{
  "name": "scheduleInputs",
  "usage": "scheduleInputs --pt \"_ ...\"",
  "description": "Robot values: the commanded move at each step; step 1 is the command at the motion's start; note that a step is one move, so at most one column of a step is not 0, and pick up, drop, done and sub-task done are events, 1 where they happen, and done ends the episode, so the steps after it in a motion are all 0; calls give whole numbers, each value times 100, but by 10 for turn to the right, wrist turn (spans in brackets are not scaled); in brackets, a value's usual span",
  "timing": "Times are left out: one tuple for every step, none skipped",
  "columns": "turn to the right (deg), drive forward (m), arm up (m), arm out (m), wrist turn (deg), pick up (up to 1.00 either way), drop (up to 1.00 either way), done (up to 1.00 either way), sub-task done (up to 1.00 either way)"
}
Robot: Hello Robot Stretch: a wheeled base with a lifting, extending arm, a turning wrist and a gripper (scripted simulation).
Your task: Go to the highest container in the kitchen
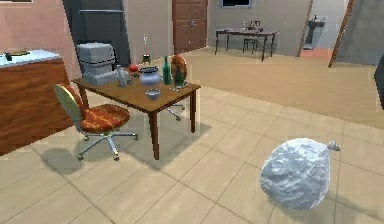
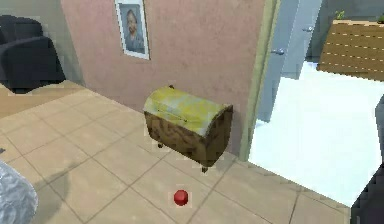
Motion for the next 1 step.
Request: scheduleInputs --pt "0 100 0 0 0 0 0 0 0"
